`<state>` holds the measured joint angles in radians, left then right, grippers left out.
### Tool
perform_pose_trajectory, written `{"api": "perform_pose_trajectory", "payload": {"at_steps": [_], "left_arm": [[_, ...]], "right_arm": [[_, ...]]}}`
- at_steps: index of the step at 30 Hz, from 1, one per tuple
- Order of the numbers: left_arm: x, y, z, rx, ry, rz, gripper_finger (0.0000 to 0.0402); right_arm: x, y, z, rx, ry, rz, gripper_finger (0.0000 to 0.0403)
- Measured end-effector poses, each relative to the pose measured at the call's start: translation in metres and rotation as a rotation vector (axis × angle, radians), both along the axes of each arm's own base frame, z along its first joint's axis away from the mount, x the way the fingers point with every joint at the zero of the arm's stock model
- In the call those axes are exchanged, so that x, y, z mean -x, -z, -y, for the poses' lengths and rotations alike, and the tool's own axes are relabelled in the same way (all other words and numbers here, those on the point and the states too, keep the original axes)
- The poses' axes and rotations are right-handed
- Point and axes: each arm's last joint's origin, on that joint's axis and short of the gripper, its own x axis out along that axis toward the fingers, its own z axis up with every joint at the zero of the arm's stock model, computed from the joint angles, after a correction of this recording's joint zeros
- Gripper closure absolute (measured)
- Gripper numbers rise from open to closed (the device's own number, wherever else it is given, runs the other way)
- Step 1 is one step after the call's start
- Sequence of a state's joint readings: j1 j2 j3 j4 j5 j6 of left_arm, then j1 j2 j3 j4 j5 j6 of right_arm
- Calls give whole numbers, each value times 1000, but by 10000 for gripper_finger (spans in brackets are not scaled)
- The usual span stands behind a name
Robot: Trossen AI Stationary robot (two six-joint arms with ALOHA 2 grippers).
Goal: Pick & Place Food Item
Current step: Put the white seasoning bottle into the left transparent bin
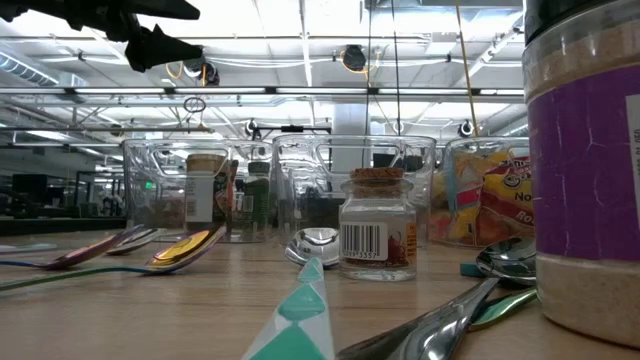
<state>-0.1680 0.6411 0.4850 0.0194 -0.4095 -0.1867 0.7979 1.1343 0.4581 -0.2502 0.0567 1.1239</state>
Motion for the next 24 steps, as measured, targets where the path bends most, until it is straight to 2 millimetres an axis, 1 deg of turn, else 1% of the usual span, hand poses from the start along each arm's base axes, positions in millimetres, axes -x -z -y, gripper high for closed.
{"api": "perform_pose_trajectory", "payload": {"at_steps": [5, 14, 19, 22, 24], "left_arm": [[0, 0, 0, 0, 0, -1, 36], [0, 0, 0, 0, 0, 0, 36], [0, 0, 0, 0, 0, 0, 36], [0, 0, 0, 0, 0, 0, 36], [0, 0, 0, 0, 0, 0, 36]], "right_arm": [[4, 10, 7, 58, 27, 33, 202], [5, 26, 10, -87, 44, 186, 197], [6, 26, 8, -129, -20, 300, 159], [2, 21, 5, -120, -41, 400, 130], [2, 20, 5, -97, -77, 433, 114]]}}
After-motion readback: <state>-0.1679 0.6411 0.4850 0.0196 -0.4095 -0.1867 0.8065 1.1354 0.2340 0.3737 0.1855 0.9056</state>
